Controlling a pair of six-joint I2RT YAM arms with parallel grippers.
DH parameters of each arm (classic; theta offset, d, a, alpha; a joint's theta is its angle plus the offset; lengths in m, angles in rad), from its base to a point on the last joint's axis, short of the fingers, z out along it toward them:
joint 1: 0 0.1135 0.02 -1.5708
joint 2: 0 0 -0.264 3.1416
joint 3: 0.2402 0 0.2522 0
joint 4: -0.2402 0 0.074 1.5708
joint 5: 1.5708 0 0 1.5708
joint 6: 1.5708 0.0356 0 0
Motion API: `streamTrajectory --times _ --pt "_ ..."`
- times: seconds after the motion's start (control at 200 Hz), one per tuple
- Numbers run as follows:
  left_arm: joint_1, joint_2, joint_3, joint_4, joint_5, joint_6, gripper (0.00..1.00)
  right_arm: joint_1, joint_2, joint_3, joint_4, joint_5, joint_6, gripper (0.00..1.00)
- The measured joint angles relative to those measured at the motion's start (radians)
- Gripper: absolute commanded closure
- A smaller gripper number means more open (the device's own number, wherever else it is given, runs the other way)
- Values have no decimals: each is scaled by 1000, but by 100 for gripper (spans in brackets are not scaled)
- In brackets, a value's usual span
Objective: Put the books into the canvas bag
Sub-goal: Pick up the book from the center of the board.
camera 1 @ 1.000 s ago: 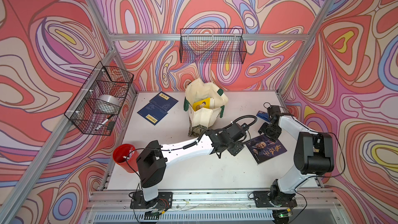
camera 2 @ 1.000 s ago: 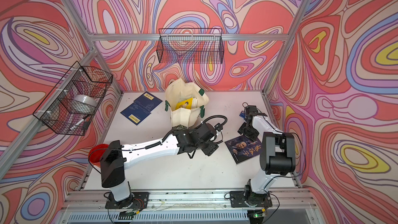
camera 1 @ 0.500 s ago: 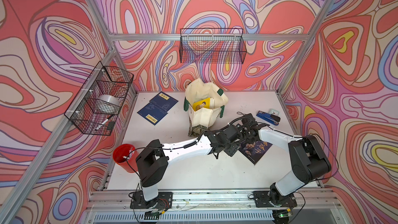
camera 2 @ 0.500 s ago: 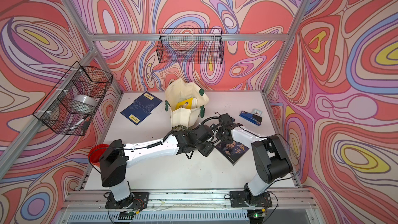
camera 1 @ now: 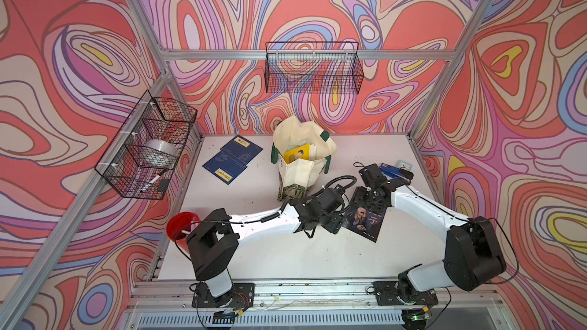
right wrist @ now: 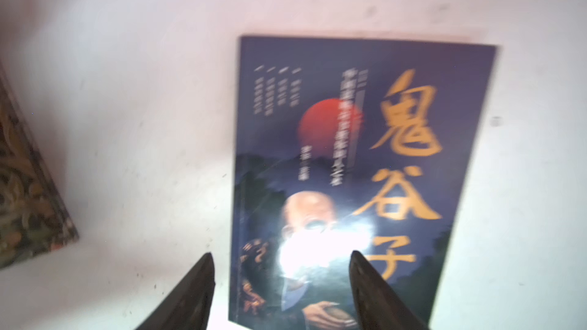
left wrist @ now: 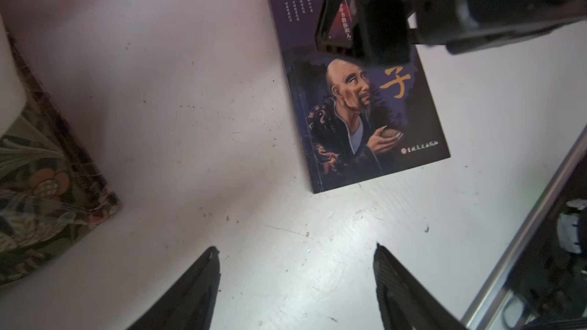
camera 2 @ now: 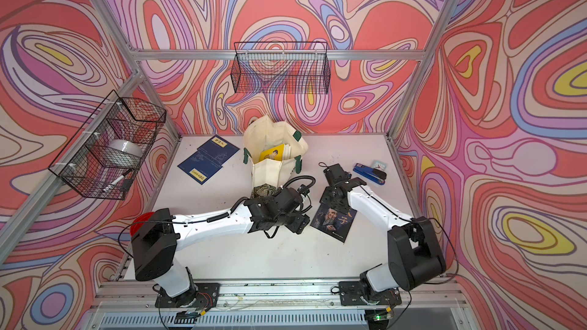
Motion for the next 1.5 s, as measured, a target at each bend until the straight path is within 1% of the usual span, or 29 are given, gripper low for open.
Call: streamTrajectory --times 0.06,0.11,0.245,0.336,0.476,0.576,0.646,0.786,0.851,0.972,1.102,1.202,1.272,1.312,1.347,1.452,1.482,1.503 --pt "13 14 5 18 35 -32 21 -73 -22 -40 -5 -5 -3 29" --pt "30 46 37 9 66 -60 22 -121 -35 -75 -14 -9 -6 29" --pt "78 218 229 -61 148 -122 22 -216 -63 -175 -4 -32 -5 31" --pt "94 293 286 -81 195 -156 22 -268 -68 -226 22 -68 -4 34" --pt "105 364 294 -72 289 -222 26 -281 -61 -253 91 -142 -5 40" --pt "114 412 295 -46 352 -268 26 -281 -46 -262 144 -201 -11 44" --pt "121 415 305 -22 380 -295 26 -281 -40 -265 174 -236 -21 48" --pt "130 433 298 35 424 -352 25 -282 -16 -267 228 -308 -46 55" --pt "138 430 273 80 447 -401 26 -289 -3 -264 249 -327 -56 57" --pt "165 396 159 254 504 -520 27 -301 9 -264 284 -354 -73 58" --pt "165 367 25 481 535 -656 30 -299 18 -264 304 -395 -89 58" --pt "163 364 -53 639 552 -752 37 -298 23 -266 307 -429 -92 58" --pt "162 364 -76 684 556 -790 44 -297 26 -267 308 -452 -92 58" --pt "161 364 -78 690 556 -799 51 -297 27 -267 308 -461 -92 57" --pt "159 363 -78 693 556 -802 61 -296 27 -267 307 -466 -92 56" --pt "155 351 -76 676 555 -788 95 -295 24 -267 303 -477 -96 52" --pt "154 344 -73 662 555 -780 100 -294 20 -267 299 -478 -99 50" --pt "153 339 -71 650 552 -772 100 -293 16 -267 294 -480 -100 50"
